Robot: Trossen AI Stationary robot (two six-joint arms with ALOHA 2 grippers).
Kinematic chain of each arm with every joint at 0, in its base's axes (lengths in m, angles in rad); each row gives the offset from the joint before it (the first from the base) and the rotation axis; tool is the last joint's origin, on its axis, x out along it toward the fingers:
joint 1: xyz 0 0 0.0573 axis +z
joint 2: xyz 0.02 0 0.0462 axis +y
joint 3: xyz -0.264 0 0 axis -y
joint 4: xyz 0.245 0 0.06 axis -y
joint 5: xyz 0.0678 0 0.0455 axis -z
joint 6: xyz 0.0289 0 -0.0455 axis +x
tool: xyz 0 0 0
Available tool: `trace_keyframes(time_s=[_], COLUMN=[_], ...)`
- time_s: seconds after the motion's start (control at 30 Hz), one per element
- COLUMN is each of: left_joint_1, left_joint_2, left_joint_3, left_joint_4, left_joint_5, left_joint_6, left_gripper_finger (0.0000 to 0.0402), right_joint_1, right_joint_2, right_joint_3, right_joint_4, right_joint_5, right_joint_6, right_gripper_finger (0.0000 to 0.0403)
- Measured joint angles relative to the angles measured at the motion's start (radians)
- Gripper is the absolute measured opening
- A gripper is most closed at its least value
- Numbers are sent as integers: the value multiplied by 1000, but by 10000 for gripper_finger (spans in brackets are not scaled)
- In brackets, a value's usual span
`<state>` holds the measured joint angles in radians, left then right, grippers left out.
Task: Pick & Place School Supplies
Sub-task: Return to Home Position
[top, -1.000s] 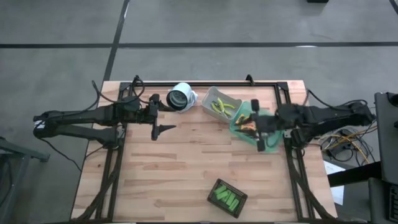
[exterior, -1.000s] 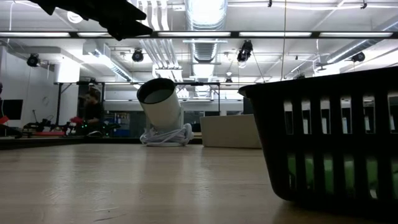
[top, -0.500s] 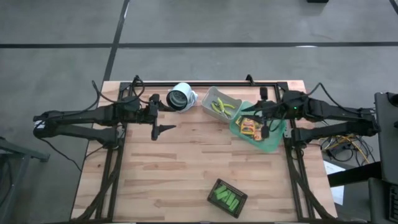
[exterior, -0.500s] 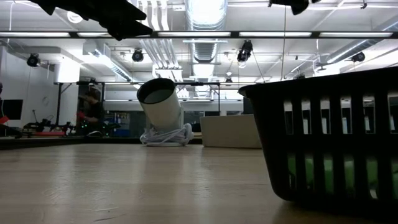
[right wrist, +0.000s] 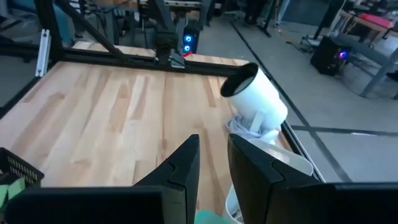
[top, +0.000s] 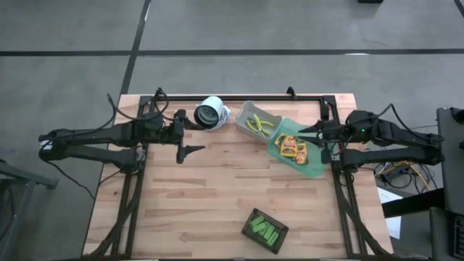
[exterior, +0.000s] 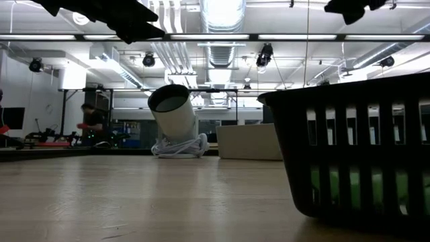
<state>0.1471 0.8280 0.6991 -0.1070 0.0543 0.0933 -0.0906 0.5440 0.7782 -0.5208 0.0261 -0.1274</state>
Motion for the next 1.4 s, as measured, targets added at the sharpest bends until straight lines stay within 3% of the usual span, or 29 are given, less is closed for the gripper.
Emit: trace_keyframes(time_s=[0.53,0.7,1.1,1.4], left_joint_1=[0,0,0,0], left_joint_2=[0,0,0,0], left_joint_3=[0,0,0,0], left_joint_4=[0,0,0,0], left_joint_5=[0,0,0,0], left_joint_6=[0,0,0,0], left_gripper_finger=[328,328,328,328], right_joint_1=[0,0,0,0], right_joint_2=[-280,-353,-541,-544], right_joint_3=[-215,-326,-577,-606], right_joint_4=[17,87,305,319], right_joint_5=[3,3,32,78], right_joint_6=[127,222,240,221], right_gripper_finger=[82,82,82,82])
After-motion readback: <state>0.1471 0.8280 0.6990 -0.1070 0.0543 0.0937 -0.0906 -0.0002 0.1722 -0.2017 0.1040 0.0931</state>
